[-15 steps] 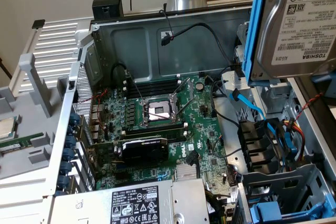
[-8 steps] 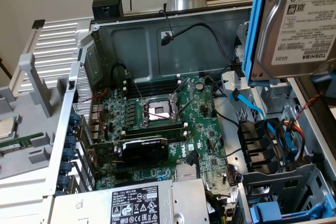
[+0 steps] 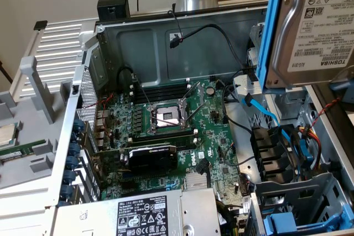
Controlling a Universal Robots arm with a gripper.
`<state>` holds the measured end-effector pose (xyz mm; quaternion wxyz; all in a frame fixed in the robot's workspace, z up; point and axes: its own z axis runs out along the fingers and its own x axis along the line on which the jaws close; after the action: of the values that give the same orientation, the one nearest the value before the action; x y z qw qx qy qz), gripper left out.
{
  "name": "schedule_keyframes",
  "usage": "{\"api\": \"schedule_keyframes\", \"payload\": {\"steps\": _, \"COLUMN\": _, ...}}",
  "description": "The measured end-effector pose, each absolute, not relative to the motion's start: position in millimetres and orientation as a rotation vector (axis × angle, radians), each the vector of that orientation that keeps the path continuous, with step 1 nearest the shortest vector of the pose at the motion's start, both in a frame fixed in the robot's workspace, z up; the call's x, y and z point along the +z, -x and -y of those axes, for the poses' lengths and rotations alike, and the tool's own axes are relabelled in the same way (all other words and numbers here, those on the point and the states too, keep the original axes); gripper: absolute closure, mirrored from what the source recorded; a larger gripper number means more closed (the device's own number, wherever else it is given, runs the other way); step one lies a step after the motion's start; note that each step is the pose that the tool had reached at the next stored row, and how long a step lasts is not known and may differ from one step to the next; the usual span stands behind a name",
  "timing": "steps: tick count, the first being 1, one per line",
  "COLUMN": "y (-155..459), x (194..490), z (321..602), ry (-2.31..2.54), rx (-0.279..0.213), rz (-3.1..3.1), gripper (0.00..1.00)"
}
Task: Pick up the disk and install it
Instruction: 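Insert the disk into the insertion slot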
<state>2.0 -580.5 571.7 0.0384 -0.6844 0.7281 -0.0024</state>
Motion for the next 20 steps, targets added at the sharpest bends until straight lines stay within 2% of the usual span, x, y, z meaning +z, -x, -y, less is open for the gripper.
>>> {"api": "schedule_keyframes", "payload": {"steps": 10, "y": -1.9, "x": 571.6, "z": 605.8, "ry": 2.081, "rx": 0.032, "rz": -2.217, "gripper": 0.64}}
{"api": "schedule_keyframes", "payload": {"steps": 20, "y": -2.1, "x": 566.0, "z": 633.1, "ry": 2.072, "rx": 0.043, "rz": -2.215, "gripper": 0.64}}
